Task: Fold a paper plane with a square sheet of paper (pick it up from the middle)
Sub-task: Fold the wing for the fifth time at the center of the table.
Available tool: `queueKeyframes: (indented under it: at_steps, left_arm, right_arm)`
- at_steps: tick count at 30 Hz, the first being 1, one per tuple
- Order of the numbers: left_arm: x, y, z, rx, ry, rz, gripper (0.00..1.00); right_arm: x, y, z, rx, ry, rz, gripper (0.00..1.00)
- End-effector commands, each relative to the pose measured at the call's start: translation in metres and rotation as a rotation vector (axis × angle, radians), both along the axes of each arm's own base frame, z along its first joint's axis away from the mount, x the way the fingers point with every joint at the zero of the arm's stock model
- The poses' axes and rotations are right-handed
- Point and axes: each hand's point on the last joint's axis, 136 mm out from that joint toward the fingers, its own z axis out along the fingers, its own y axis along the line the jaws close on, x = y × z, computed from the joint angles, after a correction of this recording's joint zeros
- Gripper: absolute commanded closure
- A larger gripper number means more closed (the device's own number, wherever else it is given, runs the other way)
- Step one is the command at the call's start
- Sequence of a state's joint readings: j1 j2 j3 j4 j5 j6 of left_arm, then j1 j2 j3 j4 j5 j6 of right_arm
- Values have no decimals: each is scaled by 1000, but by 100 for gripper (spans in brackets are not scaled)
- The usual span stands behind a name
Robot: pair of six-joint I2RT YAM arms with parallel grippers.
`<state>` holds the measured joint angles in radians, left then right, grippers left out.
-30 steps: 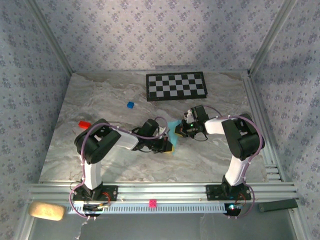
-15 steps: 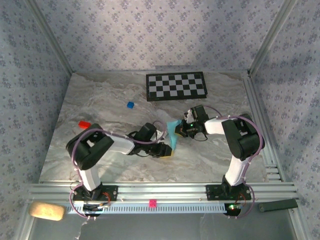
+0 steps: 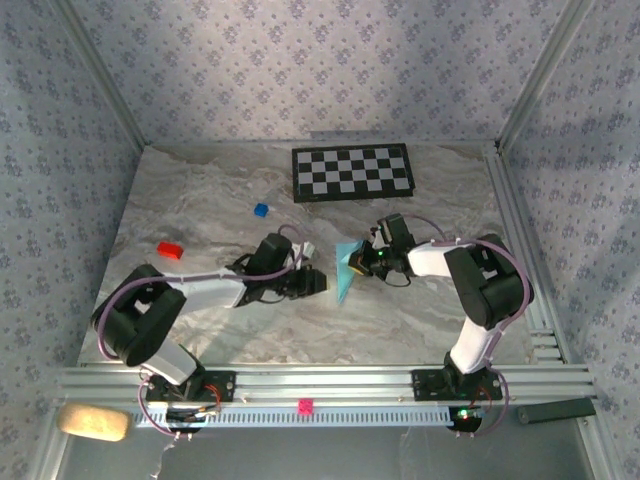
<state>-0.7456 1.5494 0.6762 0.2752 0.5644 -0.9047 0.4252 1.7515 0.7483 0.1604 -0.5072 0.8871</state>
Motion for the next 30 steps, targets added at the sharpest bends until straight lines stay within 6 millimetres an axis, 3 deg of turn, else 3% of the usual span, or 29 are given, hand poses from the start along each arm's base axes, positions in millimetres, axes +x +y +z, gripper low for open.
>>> queueKeyframes:
  at_steps: [1,9,19,30]
  left_arm:
    - [7,-19,14,-28,0,-62,86]
    - [7,-49,-6,-56,93,-133,90]
    - [16,-57,-13,-31,77,-125,89]
    - [13,-56,-43,95,92,-152,90]
  right_arm:
    - [-23,-21,-33,-117,119,-65,97]
    - [-25,-21,-36,-122,125,-54,97]
    - [-27,-23,-35,-140,120,-48,97]
    - [-28,-27,-36,-169,119,-38,97]
